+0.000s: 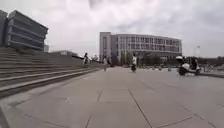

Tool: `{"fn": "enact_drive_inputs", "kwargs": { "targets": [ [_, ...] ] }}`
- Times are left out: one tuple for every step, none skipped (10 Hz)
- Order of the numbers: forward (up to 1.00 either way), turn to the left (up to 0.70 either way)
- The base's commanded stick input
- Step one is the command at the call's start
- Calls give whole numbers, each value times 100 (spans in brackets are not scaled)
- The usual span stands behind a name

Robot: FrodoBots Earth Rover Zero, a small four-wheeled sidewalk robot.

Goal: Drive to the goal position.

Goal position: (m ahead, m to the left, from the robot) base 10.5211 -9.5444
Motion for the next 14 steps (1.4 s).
{"fn": "enact_drive_inputs", "kwargs": {
  "targets": [
    [70, 0],
    [70, 0],
    [70, 0],
    [70, -14],
    [70, -10],
    [70, 0],
    [70, -2],
    [70, -10],
    [70, -6],
    [70, 0],
    [70, -6],
    [70, -14],
    [70, -14],
    [70, -14]
  ]
}}
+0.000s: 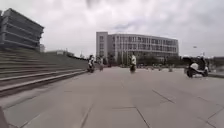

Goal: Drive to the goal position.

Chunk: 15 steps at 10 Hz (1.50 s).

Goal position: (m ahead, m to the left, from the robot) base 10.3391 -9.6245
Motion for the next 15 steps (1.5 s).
{"fn": "enact_drive_inputs", "kwargs": {
  "targets": [
    [70, -14],
    [70, -14],
    [70, -14],
    [70, -14],
    [70, -14],
    [70, -14],
    [70, -14],
    [70, -14],
    [70, -14],
    [70, -14],
    [70, -14],
    [70, -14],
    [70, -14],
    [70, -14],
    [70, -14]
  ]
}}
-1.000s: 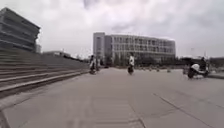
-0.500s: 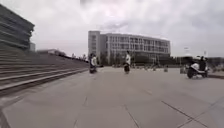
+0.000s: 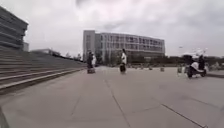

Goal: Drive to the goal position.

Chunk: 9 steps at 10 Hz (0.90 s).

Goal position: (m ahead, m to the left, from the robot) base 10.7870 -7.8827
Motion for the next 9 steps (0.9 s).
{"fn": "enact_drive_inputs", "kwargs": {
  "targets": [
    [70, -14],
    [70, -14],
    [70, -14],
    [70, -14],
    [70, -14],
    [70, -14],
    [70, -14],
    [70, -14],
    [70, -14]
  ]
}}
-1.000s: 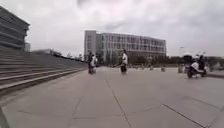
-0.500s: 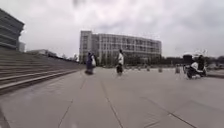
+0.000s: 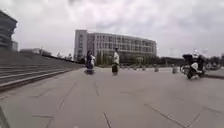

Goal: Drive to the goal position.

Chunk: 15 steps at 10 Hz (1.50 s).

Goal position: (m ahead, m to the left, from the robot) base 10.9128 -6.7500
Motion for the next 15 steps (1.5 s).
{"fn": "enact_drive_inputs", "kwargs": {
  "targets": [
    [70, -14],
    [70, -14],
    [70, -14],
    [70, -14],
    [70, -14],
    [70, -14],
    [70, -14],
    [70, -14],
    [70, -14],
    [70, -14],
    [70, -14],
    [70, -14],
    [70, -14],
    [70, -14],
    [70, -14]
  ]
}}
